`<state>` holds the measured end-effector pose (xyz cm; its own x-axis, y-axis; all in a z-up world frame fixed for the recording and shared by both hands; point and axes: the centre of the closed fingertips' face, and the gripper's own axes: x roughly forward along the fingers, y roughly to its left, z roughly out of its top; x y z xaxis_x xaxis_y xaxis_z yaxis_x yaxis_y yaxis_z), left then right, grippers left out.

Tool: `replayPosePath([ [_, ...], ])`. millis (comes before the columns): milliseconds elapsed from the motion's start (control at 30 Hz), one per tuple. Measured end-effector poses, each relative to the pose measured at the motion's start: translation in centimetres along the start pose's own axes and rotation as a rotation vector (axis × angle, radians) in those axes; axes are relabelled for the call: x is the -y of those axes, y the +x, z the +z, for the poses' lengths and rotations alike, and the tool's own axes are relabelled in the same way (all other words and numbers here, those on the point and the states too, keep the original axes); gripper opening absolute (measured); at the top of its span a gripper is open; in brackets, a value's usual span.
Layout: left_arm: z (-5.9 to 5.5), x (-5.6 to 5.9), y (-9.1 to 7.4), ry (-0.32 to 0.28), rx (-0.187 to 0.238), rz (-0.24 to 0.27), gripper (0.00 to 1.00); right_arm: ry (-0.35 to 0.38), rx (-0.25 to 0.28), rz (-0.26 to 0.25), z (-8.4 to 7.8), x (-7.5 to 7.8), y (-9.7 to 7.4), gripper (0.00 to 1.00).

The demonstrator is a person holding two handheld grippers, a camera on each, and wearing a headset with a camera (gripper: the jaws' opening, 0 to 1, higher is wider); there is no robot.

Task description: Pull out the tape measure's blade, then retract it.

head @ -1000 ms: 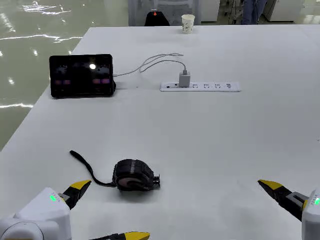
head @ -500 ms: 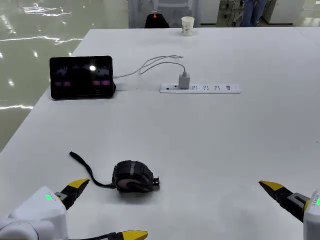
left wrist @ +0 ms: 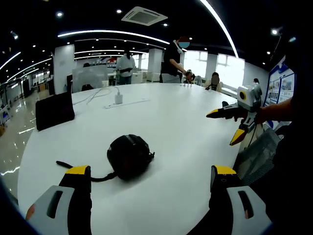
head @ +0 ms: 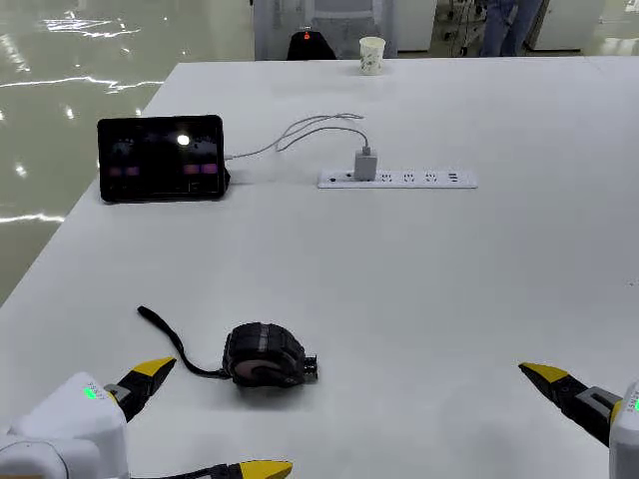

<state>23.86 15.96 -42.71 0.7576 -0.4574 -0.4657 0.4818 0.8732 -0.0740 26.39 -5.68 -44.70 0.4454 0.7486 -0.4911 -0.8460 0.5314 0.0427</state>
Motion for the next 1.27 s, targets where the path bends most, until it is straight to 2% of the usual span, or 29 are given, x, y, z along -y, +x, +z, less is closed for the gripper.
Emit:
replayPosePath([
  [733,-0.25,-0.12,-0.1,-0.002,-0.012,-0.006,0.99,0.006,0.002,0.002,-0.08,-0.12,-0.24,0.99],
  [767,-0.39,0.05,-0.11,-0.011,-0.021,-0.017,0.97,0.006,0.002,0.003,-0.07,-0.13,-0.25,0.99],
  [1267,-0.36,-0.14,-0.16,-0.001,-0.02,-0.007,0.99,0.005,-0.001,0.004,-0.12,-0.19,-0.32,0.99],
])
